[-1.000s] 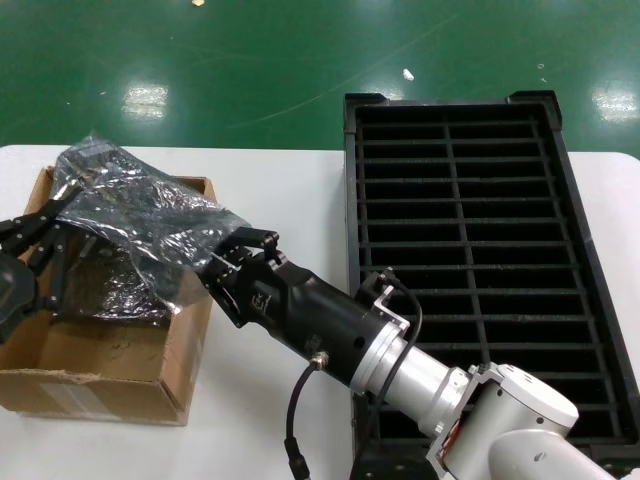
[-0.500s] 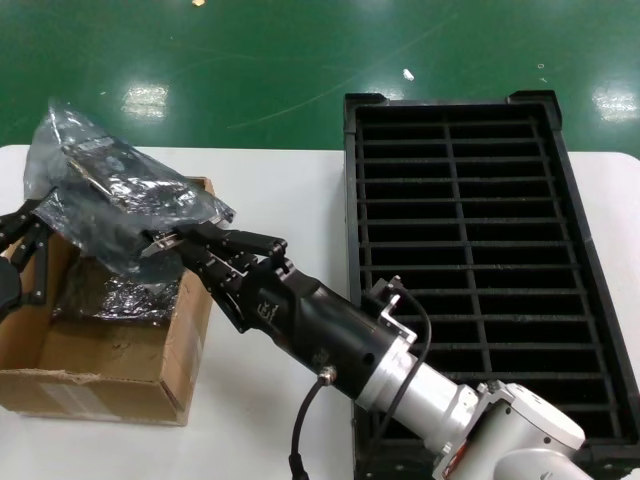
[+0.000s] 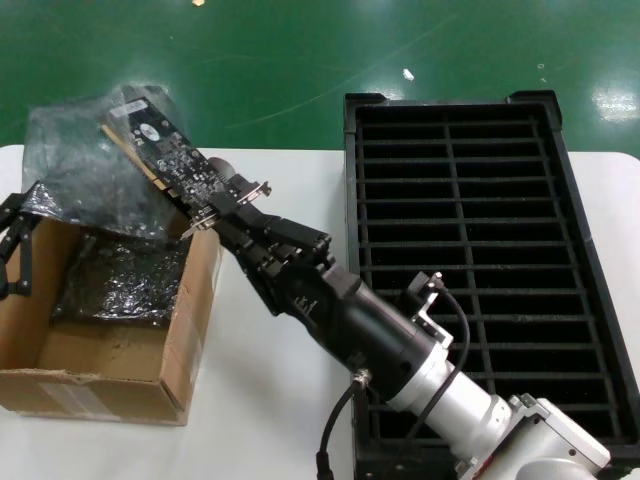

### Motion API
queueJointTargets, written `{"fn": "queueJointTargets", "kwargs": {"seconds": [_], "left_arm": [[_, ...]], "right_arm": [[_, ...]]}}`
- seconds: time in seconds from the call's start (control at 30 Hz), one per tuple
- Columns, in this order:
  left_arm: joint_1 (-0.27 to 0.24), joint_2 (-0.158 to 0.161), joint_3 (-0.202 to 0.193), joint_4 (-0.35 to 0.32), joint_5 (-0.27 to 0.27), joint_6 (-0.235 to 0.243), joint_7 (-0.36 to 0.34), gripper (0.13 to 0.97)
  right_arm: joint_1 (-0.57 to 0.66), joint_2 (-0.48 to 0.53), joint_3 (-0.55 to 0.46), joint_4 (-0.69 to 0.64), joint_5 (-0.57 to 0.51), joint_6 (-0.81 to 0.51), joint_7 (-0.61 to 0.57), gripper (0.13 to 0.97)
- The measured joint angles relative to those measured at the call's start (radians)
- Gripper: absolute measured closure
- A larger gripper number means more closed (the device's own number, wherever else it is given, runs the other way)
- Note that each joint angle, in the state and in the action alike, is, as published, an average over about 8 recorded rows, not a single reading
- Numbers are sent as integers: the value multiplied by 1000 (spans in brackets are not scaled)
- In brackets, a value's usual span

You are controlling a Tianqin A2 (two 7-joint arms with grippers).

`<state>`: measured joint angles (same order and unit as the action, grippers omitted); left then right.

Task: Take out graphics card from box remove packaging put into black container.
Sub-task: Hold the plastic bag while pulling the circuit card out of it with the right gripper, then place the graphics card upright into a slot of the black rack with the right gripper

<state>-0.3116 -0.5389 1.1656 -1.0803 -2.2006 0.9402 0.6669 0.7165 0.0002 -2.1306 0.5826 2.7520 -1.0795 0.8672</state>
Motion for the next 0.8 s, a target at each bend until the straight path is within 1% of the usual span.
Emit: {"fn": "queueJointTargets", "kwargs": {"seconds": [0.1,0.2,0.4,0.6,0.8], "left_arm": [[-16,-3,-2,25,-1,1,9,958],[-33,-6,-5,54,-5,7,19,958],[-72,-12,-10,126,-18,36,41,958],[-105,-15,-13,189,-32,69,59,958],[-132,-18,-12,246,-40,98,76,958]], "right_arm": [[0,7,29,0,-17,-31,-44,906],[-11,34,62,43,-57,-27,-78,906],[-71,137,126,245,-164,90,-81,906],[-132,233,176,438,-238,222,-11,906],[-181,306,196,558,-253,337,134,906]]}}
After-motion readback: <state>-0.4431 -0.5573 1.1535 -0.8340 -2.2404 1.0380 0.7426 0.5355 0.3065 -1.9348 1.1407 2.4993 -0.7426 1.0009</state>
